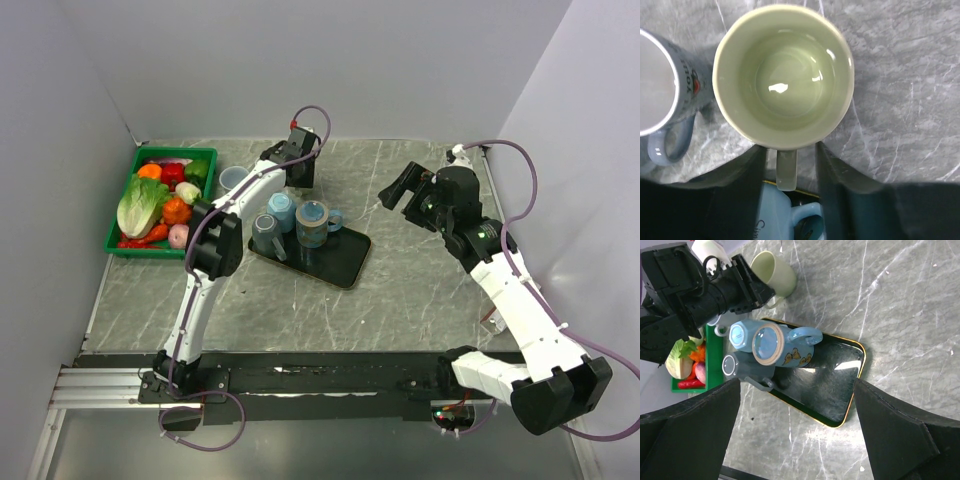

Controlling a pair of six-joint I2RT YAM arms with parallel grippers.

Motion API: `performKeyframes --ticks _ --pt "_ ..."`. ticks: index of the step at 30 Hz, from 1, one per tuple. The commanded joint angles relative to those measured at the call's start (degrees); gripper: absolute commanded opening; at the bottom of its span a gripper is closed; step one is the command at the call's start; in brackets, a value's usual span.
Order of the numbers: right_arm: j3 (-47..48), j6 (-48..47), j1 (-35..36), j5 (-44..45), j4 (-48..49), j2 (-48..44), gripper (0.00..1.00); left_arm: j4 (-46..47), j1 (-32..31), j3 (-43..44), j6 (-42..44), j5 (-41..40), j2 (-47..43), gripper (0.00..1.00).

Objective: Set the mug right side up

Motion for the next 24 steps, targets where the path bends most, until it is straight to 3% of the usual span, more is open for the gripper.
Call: performKeyframes --ticks 1,17,21,24 --pt "0.23 0.39 -0.44 0.3 -0.03 -1.13 1.0 3.15 -0.23 2.78 -0.09 0.09 -0.97 0.58" --pt "-1.17 -6.55 -0.53 -5.93 2.42 1.15 1.0 7.11 -0.23 -5.3 -3.08 4.57 -16.6 0.98" --pt "-2.05 -6.99 -0.61 -6.99 2.6 1.51 1.0 3.34 -0.23 -6.88 -3.16 5.02 -22.83 0.96" --pt "-2.49 -7.25 -0.61 -6.11 1.99 1.68 1.0 1.31 -0.23 -15.29 -5.09 3.35 -29.34 0.96"
